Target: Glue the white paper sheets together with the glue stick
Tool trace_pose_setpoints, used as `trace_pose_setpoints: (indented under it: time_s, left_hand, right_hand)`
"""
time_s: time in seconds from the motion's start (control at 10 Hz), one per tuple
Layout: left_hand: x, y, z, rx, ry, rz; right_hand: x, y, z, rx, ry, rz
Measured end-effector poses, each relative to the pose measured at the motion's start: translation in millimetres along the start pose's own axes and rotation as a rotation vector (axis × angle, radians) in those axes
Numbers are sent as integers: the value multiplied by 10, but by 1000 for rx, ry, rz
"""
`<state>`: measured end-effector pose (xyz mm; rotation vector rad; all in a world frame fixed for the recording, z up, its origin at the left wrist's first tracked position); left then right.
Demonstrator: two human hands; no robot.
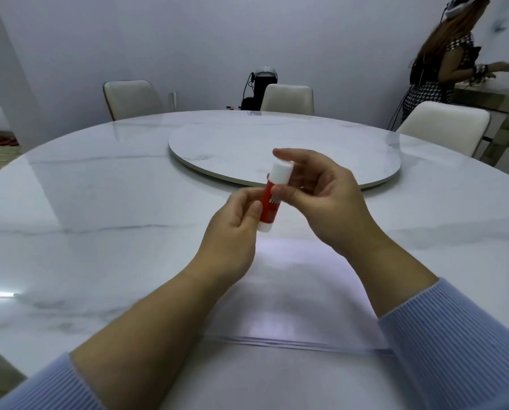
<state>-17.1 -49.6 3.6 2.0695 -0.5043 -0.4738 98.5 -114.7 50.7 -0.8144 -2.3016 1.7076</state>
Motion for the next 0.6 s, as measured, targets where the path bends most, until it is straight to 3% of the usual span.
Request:
trace_pose_setpoints:
  time_s: [0.3,0.6]
  left_hand:
    - [8,-134,-44,-42,-19,-102]
    - [53,-177,-27,-12,-89,-177]
  right_hand:
    - [-32,328,-151,61,83,276]
    - [-11,410,-138,68,74,282]
Point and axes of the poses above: each hand's wrist, its own z-axis away from the middle knuckle, its own x-axis out of the palm, y = z × x, the point moved 6 cm from there along -z, towards the middle knuckle, and after that the axes turned 12 degrees about x, right-handed, at the moved point
